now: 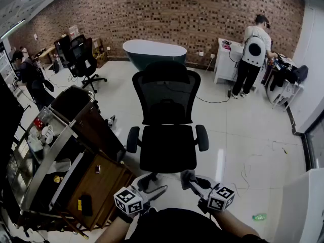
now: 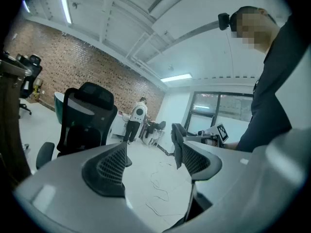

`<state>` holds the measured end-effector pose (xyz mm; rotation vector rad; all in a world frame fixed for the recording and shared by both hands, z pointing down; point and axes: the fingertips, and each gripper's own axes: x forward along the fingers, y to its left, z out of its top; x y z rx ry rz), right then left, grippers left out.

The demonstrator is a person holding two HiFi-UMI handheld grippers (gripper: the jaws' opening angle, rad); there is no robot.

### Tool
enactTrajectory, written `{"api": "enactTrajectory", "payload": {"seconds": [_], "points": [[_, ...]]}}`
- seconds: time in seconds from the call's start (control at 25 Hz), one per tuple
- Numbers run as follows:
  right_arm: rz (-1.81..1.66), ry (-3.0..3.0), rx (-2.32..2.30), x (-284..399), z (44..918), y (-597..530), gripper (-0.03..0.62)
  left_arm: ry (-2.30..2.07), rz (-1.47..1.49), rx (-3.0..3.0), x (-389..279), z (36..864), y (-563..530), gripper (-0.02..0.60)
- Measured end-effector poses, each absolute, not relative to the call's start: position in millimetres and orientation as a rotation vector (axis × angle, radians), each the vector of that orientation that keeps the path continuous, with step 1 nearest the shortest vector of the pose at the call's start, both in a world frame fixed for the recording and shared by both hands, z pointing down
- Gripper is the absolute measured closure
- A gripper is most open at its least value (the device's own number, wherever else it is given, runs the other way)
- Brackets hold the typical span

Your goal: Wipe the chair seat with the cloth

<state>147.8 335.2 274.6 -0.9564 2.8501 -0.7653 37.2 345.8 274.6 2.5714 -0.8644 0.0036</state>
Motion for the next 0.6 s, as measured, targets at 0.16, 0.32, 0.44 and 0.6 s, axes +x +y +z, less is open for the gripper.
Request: {"api": "enactTrajectory", "payload": {"seconds": [0.16,0.32,0.44,0.6], "points": [[-0.763,2.859,-0.94,162.0,280.9,330.2,0.546,-0.881,0.006,2.576,50.1,275.6,337.1,0.196],[-0.775,2.872,-0.927,172.4,289.7,325.5,0.546,-0.894,0.014,2.568,61.5,281.6,333.3,0.196],[-0.791,2.883,-0.896,169.4,292.2,324.5,0.546,-0.911,0.013,2.554,61.1,285.4,330.1,0.196],[-0.8,2.899,-0.878,165.8,296.3,312.8,0.546,-0.911,0.017,2.537,59.8,290.6,319.9,0.196]]}}
